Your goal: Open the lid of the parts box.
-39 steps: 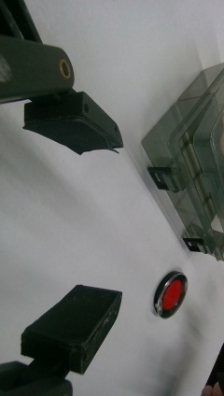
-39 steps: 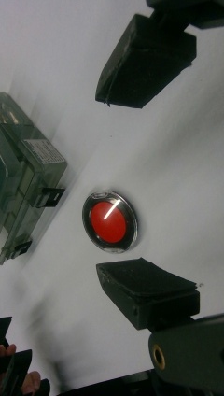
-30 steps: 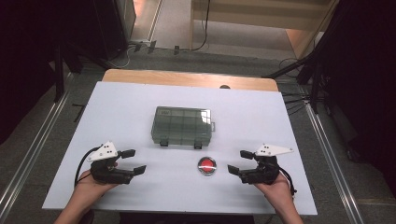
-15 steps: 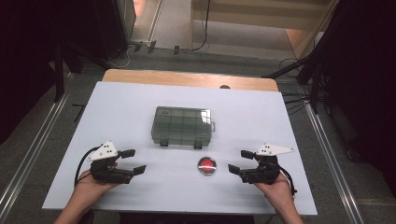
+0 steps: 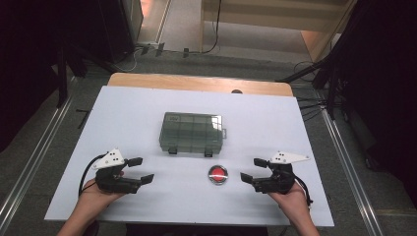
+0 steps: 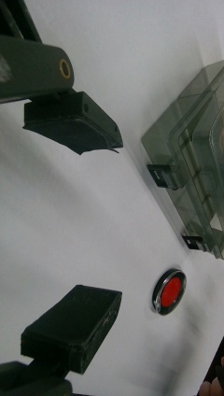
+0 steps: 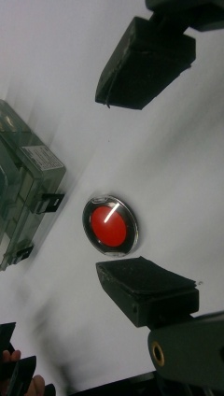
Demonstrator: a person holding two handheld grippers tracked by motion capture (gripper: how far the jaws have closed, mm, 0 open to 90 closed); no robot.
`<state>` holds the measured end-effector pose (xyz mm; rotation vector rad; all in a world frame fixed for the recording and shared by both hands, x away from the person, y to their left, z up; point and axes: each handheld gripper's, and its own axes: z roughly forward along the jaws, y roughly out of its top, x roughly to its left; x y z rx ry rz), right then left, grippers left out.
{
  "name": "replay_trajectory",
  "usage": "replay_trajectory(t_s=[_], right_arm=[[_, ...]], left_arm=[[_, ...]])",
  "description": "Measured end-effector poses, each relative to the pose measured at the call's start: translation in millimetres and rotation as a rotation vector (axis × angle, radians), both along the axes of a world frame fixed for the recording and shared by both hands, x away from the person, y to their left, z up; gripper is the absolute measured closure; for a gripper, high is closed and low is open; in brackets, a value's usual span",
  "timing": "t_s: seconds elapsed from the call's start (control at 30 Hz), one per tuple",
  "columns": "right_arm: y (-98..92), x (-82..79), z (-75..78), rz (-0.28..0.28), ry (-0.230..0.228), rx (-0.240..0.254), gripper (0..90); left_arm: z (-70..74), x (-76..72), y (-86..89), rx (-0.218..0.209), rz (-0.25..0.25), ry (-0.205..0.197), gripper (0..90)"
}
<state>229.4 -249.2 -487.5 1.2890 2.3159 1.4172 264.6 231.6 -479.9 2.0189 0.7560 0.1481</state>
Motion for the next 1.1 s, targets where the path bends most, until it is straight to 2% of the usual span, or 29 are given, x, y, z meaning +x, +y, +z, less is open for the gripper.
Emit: replay_trajectory(t_s=[0.57, 1.1], right_arm=[[0.7, 3.2, 3.1, -0.026, -0.008, 0.002, 17.7], [12.5, 20.7, 10.8, -0.016, 0.005, 0.005, 22.0]], left_arm=[[-0.2, 0.6, -1.1, 0.005, 0.002, 0.004, 22.9], [0.0, 1.4, -1.0, 0.003, 0.001, 0.010, 22.9]])
